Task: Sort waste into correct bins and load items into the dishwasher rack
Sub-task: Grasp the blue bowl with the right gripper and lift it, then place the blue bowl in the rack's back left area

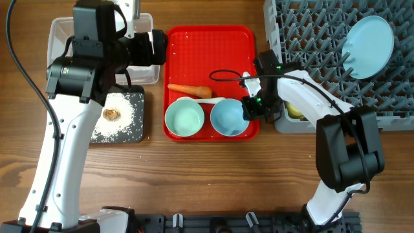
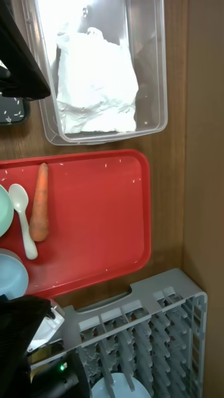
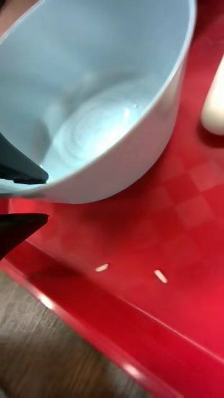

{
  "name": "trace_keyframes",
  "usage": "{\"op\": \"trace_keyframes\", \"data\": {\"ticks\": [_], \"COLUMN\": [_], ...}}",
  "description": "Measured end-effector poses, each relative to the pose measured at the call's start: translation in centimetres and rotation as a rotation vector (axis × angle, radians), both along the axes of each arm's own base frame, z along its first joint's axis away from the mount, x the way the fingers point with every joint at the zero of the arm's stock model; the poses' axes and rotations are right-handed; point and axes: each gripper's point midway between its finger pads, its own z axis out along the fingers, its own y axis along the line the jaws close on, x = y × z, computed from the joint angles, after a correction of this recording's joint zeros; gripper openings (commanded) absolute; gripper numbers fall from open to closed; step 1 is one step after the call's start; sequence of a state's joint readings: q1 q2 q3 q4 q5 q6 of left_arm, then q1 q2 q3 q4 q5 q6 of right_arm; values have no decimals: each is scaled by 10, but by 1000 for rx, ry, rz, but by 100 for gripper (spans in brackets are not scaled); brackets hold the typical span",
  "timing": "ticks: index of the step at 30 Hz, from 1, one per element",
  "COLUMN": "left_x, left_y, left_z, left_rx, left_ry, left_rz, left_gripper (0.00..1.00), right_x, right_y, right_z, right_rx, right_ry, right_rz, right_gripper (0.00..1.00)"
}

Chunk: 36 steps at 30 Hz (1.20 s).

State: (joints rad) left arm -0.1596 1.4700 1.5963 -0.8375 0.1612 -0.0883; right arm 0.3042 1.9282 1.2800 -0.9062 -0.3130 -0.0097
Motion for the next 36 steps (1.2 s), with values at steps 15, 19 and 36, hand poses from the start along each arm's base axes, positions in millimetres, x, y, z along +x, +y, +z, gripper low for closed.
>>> {"op": "trace_keyframes", "data": {"ticks": [15, 19, 36], "left_x": [0, 0, 0], "left_y": [0, 0, 0], "left_z": [0, 0, -1], "left_rx": [0, 0, 1], "left_ry": [0, 0, 3], "left_rz": [0, 0, 0], "left_gripper": [100, 100, 100], "right_x": [135, 172, 266], "right_y": [-73, -147, -196], "right_z": [160, 210, 200], "right_rx": [-276, -531, -1137], "right_ry": [-458, -692, -973], "right_rz": [-311, -544, -433], "right_gripper": [4, 4, 4]}}
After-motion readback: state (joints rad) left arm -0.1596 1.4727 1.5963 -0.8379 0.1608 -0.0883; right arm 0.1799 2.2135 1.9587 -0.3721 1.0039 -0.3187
